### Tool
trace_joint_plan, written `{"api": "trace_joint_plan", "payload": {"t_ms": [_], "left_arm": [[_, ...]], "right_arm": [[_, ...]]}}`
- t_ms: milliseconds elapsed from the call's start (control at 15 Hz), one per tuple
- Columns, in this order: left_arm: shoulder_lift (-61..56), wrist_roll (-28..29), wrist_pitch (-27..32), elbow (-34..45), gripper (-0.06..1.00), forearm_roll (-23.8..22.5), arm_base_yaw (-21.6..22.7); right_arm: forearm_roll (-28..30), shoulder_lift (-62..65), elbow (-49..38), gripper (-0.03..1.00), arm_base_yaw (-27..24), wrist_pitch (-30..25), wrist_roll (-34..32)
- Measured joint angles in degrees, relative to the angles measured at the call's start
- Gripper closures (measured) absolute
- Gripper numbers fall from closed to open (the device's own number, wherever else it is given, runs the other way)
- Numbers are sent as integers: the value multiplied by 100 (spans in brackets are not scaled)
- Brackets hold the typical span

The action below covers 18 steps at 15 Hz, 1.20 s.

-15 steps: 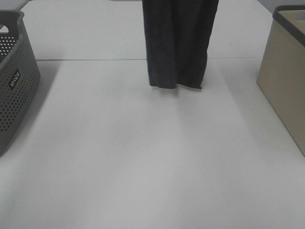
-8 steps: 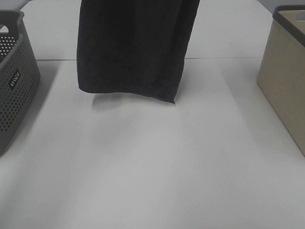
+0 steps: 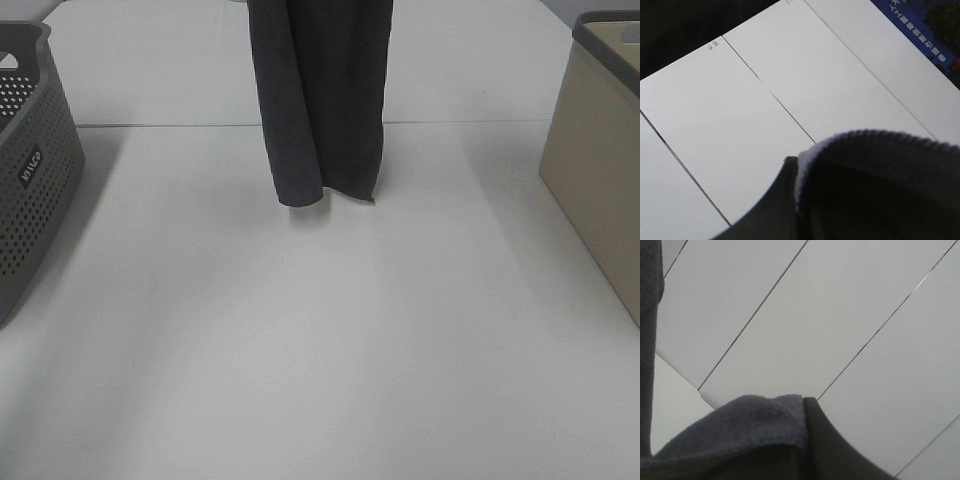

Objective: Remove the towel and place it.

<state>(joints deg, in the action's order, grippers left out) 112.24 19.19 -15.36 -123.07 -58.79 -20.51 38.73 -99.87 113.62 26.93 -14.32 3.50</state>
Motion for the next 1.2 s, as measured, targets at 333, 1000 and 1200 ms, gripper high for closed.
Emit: {"api": "trace_joint_plan", "payload": {"t_ms": [333,1000,1200], "left_arm": [[819,-733,-149,-642,94,378,160],[3031,-1553,-435,-3392,94,1604,630],[3094,-1919,-430,-3564,94,2235,716]], "right_arm": [[0,-607,447,95,-292,556,-40],[-476,-2183,1788,95,-1014,2739,-97],[-481,-2212,1845,95,-1014,3002,-97]]}}
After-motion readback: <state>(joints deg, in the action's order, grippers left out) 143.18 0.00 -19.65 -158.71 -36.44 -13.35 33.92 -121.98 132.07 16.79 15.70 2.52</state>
